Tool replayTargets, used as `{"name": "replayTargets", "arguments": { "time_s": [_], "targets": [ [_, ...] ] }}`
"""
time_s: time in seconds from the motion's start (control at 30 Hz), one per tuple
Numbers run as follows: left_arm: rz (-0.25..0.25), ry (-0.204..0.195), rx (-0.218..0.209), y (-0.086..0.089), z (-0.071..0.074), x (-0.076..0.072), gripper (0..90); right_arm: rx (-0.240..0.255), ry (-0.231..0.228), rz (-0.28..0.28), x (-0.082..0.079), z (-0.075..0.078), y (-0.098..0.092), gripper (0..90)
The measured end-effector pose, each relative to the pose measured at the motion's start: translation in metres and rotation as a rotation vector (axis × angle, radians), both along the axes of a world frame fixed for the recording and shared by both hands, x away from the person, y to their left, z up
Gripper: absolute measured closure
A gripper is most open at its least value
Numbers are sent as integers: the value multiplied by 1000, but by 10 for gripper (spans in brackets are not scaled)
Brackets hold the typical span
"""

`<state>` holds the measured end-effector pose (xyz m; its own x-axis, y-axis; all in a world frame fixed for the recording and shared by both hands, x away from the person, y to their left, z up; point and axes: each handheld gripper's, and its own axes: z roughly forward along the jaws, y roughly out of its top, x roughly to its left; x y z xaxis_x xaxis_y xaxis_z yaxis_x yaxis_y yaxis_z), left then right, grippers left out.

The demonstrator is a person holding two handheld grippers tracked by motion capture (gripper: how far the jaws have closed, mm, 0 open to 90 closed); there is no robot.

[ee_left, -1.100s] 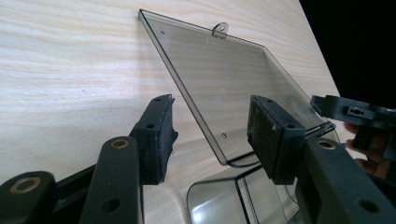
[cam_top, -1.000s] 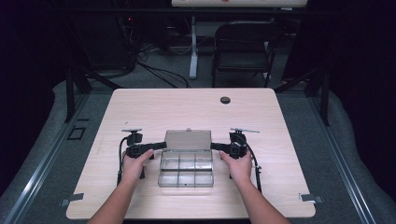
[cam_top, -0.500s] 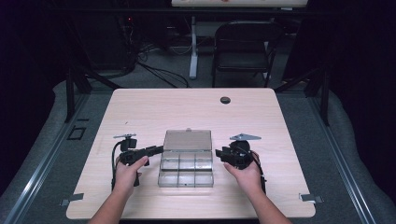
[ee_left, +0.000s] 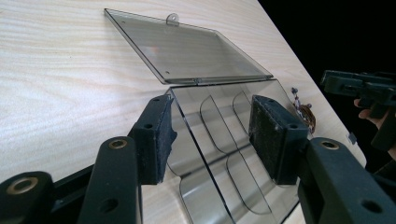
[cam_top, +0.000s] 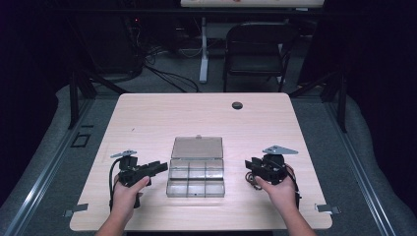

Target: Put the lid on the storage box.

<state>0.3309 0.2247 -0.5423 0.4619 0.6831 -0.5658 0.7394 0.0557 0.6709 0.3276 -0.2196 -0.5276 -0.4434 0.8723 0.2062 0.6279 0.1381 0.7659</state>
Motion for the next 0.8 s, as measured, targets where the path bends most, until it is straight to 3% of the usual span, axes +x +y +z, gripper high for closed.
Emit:
{"name": "replayTargets", "arguments": {
  "time_s": [0.27, 0.47, 0.67, 0.8],
  "targets": [
    [-14, -19, 19, -1, 1, -5, 493, -60, 15, -43, -11, -7, -19, 640],
    [-16, -34, 37, -4, 1, -4, 491, -16, 87, -110, -15, -16, -35, 605],
    [-18, -45, 52, -5, 2, -4, 490, -6, 150, -140, -15, -26, -39, 564],
    [-15, -44, 52, -4, 1, -4, 490, 10, 167, -147, -13, -30, -39, 553]
  ]
}}
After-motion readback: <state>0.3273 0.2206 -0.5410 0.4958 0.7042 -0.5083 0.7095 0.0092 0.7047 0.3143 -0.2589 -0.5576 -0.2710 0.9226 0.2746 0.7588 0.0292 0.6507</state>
